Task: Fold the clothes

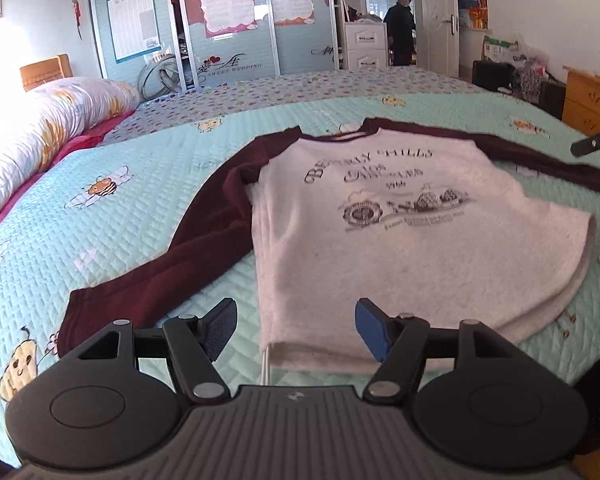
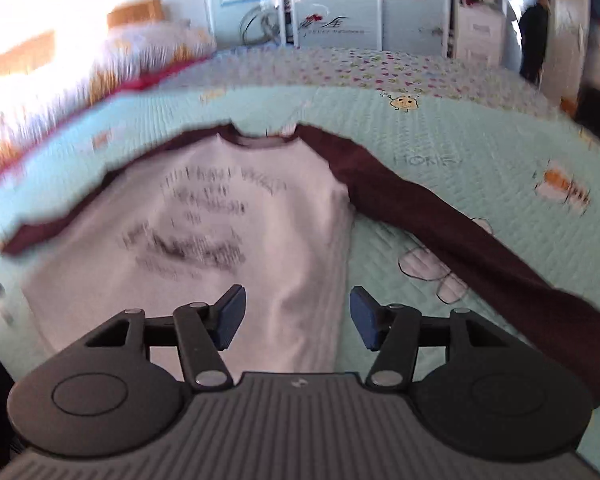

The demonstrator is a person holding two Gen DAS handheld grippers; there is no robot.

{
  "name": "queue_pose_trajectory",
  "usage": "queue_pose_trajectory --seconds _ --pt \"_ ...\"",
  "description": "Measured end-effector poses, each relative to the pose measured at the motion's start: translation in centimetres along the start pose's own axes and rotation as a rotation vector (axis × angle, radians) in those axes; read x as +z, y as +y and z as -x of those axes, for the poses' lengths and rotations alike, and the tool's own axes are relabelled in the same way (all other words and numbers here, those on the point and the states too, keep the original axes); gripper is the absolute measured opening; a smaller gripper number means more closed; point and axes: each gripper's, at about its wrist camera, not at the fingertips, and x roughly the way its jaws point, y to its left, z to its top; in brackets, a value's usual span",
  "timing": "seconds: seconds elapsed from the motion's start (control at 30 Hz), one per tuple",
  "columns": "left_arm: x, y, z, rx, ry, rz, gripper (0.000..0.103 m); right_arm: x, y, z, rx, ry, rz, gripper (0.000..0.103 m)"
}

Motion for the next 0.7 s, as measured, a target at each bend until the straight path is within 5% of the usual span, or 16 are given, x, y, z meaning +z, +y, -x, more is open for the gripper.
queue_pose_trajectory --seconds 0.13,0.57,0.7 --pt "2.2 -2.0 -1.0 -0.032 -0.017 -0.021 0.068 3.5 -3.1 0.5 0.066 -0.016 -0.136 0.061" --pt "2.4 -5.6 -0.5 -0.095 -0.018 -0.034 0.074 6.1 -2.4 -1.1 0.246 -0.067 -0.119 0.061" --pt "2.5 -5.6 -0.4 -0.094 -0.019 -0.037 0.074 8.2 -1.9 -3.5 0.175 -0.003 -0.027 0.067"
